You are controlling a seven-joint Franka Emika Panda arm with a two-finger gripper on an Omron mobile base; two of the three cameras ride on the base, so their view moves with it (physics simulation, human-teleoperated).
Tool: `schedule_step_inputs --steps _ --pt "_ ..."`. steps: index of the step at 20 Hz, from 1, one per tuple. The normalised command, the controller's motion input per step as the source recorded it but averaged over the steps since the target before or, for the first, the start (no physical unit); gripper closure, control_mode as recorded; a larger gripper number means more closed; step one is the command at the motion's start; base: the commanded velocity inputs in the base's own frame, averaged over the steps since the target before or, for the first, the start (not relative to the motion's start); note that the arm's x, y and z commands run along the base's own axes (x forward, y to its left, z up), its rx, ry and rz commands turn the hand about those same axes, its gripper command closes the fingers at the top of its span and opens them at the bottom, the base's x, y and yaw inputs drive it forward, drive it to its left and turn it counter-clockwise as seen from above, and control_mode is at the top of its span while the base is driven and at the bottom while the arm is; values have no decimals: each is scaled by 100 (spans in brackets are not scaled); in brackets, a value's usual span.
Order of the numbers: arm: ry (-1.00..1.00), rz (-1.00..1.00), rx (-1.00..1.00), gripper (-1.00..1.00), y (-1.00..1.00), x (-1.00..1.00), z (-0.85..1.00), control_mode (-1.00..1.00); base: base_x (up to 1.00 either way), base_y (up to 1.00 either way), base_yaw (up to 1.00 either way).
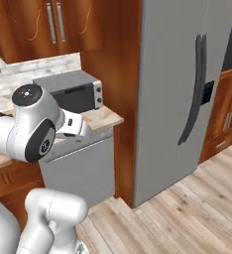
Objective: Navigate to the fridge.
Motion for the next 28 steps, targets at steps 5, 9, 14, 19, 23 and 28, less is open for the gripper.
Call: schedule_step_inputs --steps 5,9,14,19,23,28 --pt "0 0 0 -100 0 0 0 100 85 -66 72" --pt "0 0 0 -100 0 0 0 100 51 -93 66" --pt "0 0 0 -100 0 0 0 100 -33 -100 59" --pt "0 0 0 -100 0 0 0 100 -95 -100 47" --pt "0 0 0 -100 0 0 0 100 -97 -100 40" --pt "0 0 0 -100 0 0 0 100 -62 -100 24"
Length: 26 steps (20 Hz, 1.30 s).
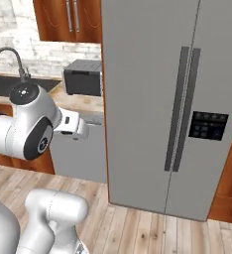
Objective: Navigate to the fridge.
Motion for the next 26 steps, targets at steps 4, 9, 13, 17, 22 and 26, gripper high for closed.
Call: schedule_step_inputs --steps 4,9,13,17,22,26 --pt "0 0 0 -100 0 0 0 100 17 -100 9" --pt "0 0 0 -100 0 0 0 100 97 -100 0" --pt "0 0 0 -100 0 0 0 100 100 -99 0" --pt "0 0 0 -100 0 0 0 100 100 -51 -2" --pt "0 0 0 -100 0 0 0 100 100 14 -18" --pt "0 0 0 -100 0 0 0 100 100 63 -38"
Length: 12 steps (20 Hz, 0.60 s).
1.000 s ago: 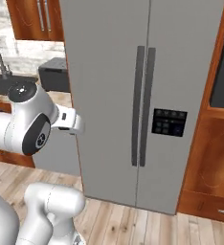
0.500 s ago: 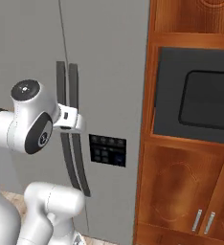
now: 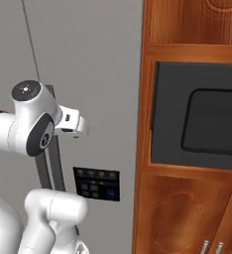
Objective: Navigate to the fridge.
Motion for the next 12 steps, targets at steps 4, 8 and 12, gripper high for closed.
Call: schedule_step_inputs --steps 4,8,12 --pt "0 0 0 -100 0 0 0 100 100 49 -40" --pt "0 0 0 -100 0 0 0 100 100 20 -44" --pt "0 0 0 -100 0 0 0 100 100 0 -34"
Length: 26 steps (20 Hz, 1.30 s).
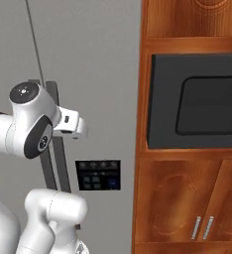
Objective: Navigate to the fridge.
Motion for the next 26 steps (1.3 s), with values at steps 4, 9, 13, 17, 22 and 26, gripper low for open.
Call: schedule_step_inputs --steps 4,9,13,17,22,26 --pt "0 0 0 -100 0 0 0 100 100 -26 -3" --pt "0 0 0 -100 0 0 0 100 97 -66 47" --pt "0 0 0 -100 0 0 0 100 83 -60 68" --pt "0 0 0 -100 0 0 0 100 100 -46 60" --pt "0 0 0 -100 0 0 0 100 100 0 50" --pt "0 0 0 -100 0 0 0 100 7 91 2"
